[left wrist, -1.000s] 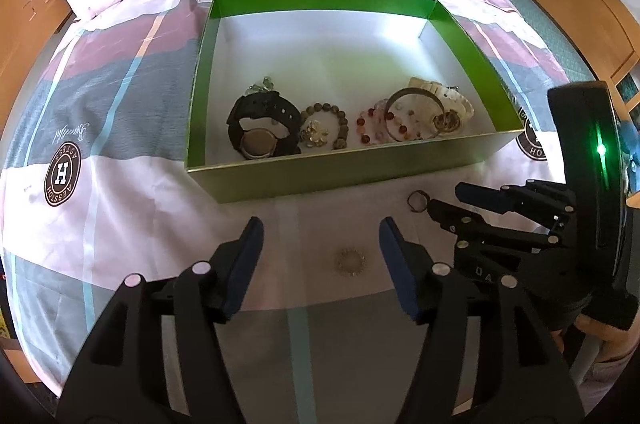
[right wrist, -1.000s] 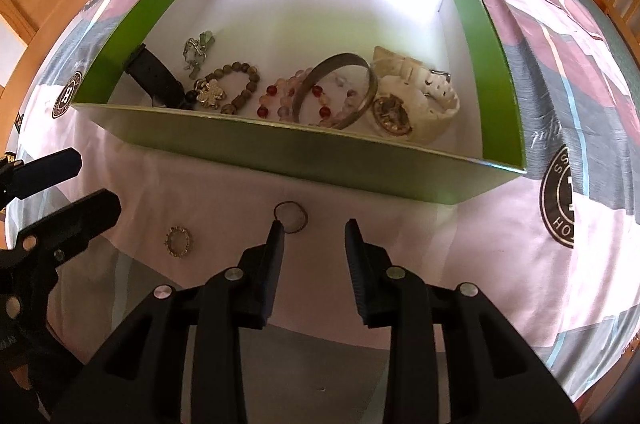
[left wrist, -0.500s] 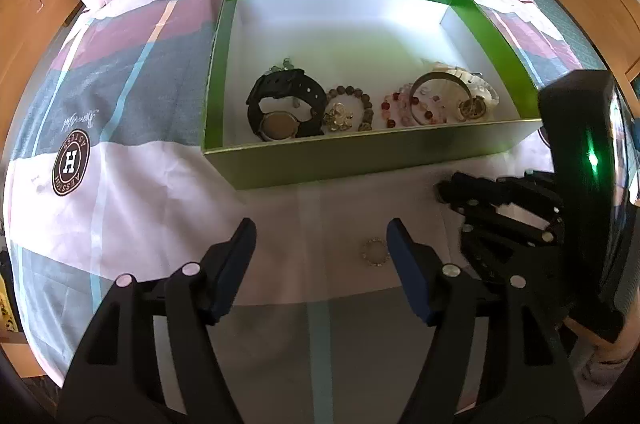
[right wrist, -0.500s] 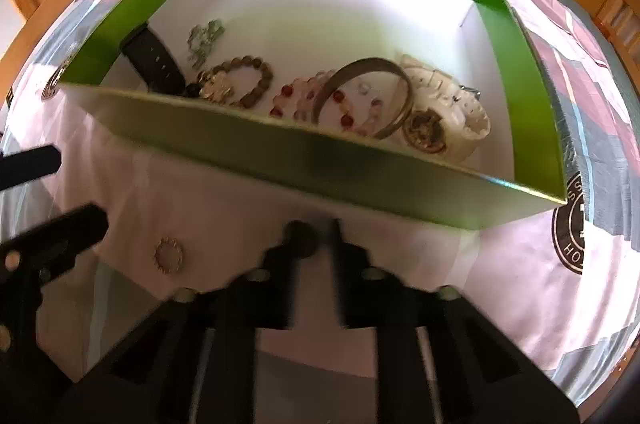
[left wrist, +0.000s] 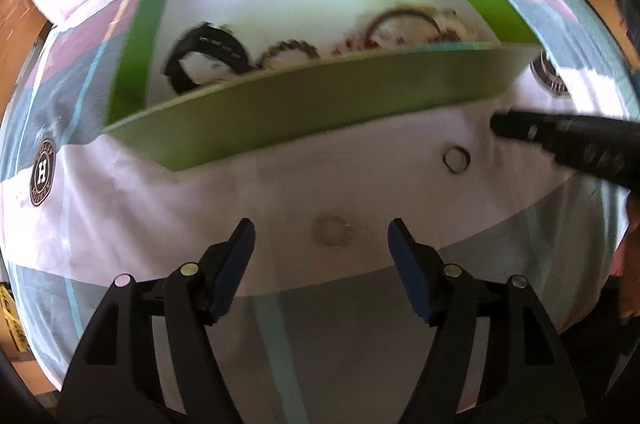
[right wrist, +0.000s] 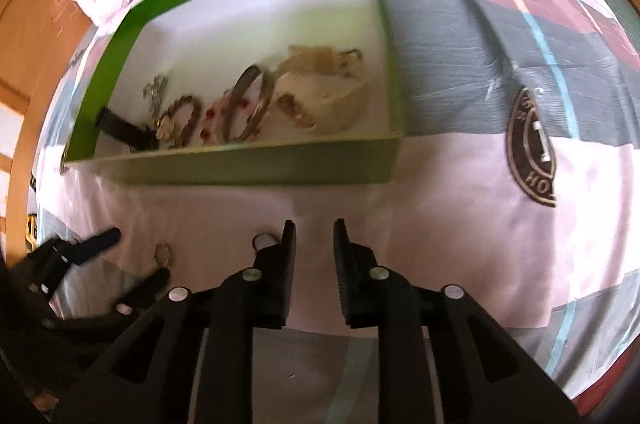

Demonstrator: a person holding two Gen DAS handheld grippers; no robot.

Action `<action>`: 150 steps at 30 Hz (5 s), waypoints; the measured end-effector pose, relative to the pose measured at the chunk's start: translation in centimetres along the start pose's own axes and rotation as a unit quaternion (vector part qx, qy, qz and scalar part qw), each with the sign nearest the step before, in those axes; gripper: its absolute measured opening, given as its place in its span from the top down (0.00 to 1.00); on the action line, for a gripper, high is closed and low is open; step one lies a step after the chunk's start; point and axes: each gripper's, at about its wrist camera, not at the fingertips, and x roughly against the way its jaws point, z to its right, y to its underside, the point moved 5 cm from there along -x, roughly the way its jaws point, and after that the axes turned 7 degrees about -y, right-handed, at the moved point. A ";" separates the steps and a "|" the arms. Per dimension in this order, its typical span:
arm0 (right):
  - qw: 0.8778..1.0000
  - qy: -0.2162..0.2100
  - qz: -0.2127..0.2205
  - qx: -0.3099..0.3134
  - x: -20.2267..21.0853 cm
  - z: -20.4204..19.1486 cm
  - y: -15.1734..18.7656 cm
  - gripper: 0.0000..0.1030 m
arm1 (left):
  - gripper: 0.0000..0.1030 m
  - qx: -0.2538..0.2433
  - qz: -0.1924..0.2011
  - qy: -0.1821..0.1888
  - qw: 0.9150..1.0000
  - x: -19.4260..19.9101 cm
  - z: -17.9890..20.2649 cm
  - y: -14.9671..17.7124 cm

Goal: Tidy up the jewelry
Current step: 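Move the left tool to the gold stone ring while the right tool approaches the thin dark ring, then grasp the gold stone ring with the left tool while the right tool grasps the thin dark ring, then carry both rings into the green box and open both tools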

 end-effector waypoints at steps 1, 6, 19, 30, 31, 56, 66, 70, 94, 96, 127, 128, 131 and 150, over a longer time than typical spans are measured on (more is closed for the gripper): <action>1.000 -0.002 0.000 0.002 0.2 -0.4 0.2 0.81 | 0.39 -0.008 -0.003 -0.004 1.000 -0.5 0.5 0.1; 1.000 -0.004 -0.006 0.023 0.0 -1.4 0.8 0.69 | 0.50 -0.020 -0.004 -0.013 1.000 -1.4 1.0 0.4; 0.998 0.014 -0.020 0.064 -2.3 -3.6 1.1 0.68 | 0.75 0.039 -0.022 0.009 0.999 -1.6 -2.5 0.2; 0.993 0.053 -0.027 0.103 -4.2 -5.4 1.5 0.81 | 0.65 0.058 -0.031 0.016 0.998 -2.2 -5.0 -0.3; 0.993 0.054 -0.027 0.102 -4.2 -5.3 1.5 0.81 | 0.64 0.057 -0.031 0.015 0.998 -2.2 -5.0 -0.4; 0.996 0.045 -0.032 0.075 -3.2 -1.5 1.0 0.62 | 0.66 0.063 -0.037 0.040 0.997 -2.9 -3.4 -0.7; 0.990 0.080 -0.021 0.115 -4.1 -2.5 1.6 0.62 | 0.65 0.044 -0.028 0.017 0.998 -2.3 -0.6 -0.7; 0.990 0.074 -0.019 0.119 -3.8 -2.4 2.0 0.78 | 0.69 0.039 -0.025 0.014 0.999 -2.2 -0.2 -0.6; 0.991 0.058 -0.002 0.123 -2.1 -3.1 1.0 0.81 | 0.80 0.055 -0.014 0.031 0.998 -1.0 -1.9 -1.1; 0.990 0.061 -0.008 0.126 -2.3 -3.3 1.3 0.81 | 0.80 0.052 -0.017 0.032 0.998 -0.9 -2.0 -0.7; 0.979 0.016 0.188 0.075 4.7 -4.1 -6.1 0.81 | 0.80 0.114 0.178 -0.032 0.977 6.7 -5.5 -8.4; 0.979 0.024 0.187 0.080 4.2 -4.3 -6.2 0.81 | 0.80 0.112 0.178 -0.036 0.977 6.4 -5.5 -8.6; 0.978 0.036 0.187 0.086 3.5 -4.6 -6.5 0.81 | 0.80 0.110 0.178 -0.050 0.977 5.7 -5.6 -8.8; 0.978 0.060 0.182 0.078 2.5 -4.2 -6.6 0.52 | 0.50 0.116 0.174 -0.061 0.976 5.1 -5.8 -8.7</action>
